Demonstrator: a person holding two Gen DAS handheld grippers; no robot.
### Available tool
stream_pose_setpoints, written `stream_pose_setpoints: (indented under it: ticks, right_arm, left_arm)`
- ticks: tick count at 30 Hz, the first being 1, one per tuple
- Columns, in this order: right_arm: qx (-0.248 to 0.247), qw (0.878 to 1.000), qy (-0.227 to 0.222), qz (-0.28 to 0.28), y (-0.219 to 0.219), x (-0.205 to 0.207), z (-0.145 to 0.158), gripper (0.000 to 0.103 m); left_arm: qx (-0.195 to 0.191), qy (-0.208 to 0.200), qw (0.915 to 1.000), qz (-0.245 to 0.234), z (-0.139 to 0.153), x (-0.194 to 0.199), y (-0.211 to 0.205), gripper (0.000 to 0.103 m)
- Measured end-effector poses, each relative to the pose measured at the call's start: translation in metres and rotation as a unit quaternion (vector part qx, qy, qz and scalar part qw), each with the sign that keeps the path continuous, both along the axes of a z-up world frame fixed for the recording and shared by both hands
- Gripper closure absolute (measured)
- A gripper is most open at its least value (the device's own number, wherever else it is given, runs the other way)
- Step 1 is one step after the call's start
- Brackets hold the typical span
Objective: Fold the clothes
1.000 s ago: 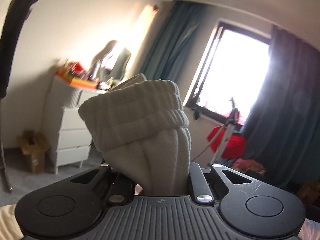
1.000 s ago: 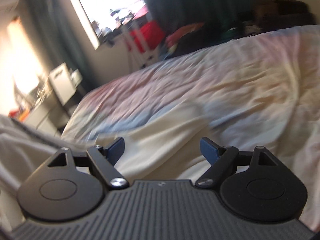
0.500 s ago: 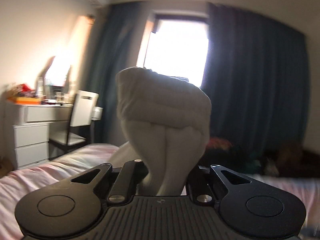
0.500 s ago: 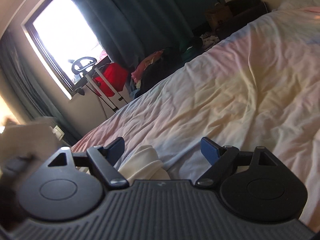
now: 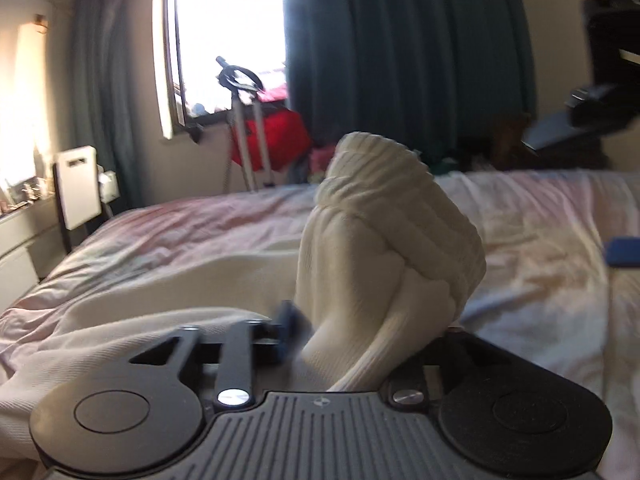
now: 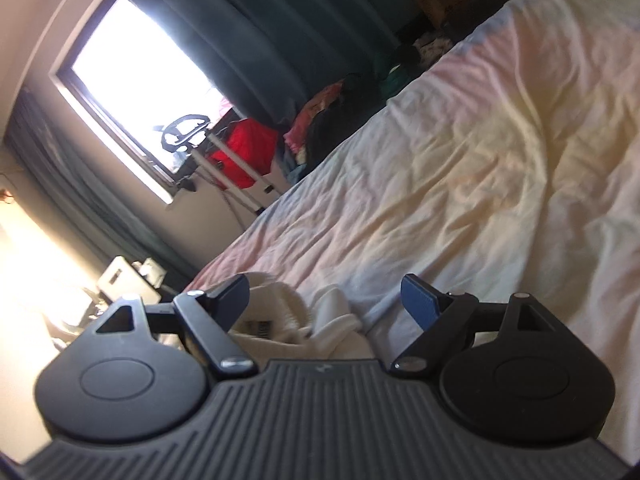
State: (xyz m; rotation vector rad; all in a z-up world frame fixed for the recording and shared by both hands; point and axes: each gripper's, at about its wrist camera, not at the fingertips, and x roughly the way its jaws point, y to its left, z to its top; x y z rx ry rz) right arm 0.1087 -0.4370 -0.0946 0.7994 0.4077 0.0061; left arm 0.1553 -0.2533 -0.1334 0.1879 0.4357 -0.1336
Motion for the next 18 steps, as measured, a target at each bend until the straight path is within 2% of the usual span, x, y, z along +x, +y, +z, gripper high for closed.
stream_pose_setpoints:
  ticks: [1, 7, 11, 14, 18]
  right_arm:
    - [0.005, 1.000, -0.003, 0.005, 0.002, 0.000, 0.000, 0.018]
    - [0.027, 0.999, -0.003, 0.047, 0.012, 0.002, -0.002, 0.017]
    - [0.032, 0.997, 0.012, 0.072, 0.024, 0.002, -0.005, 0.017]
    - [0.051, 0.993, 0.047, 0.094, 0.035, 0.006, -0.015, 0.017]
    - [0.074, 0.988, 0.074, 0.116, 0.047, 0.010, -0.027, 0.017]
  left_arm:
    - [0.002, 0.009, 0.9999, -0.012, 0.002, 0.001, 0.011, 0.042]
    - [-0.021, 0.052, 0.9960, -0.069, 0.017, -0.009, 0.067, 0.025]
    - [-0.036, 0.068, 0.9936, -0.082, 0.039, -0.033, 0.108, 0.021]
    - [-0.038, 0.069, 0.9945, -0.070, 0.057, -0.060, 0.130, 0.019]
    - [-0.037, 0.065, 0.9962, -0.044, 0.065, -0.071, 0.166, 0.018]
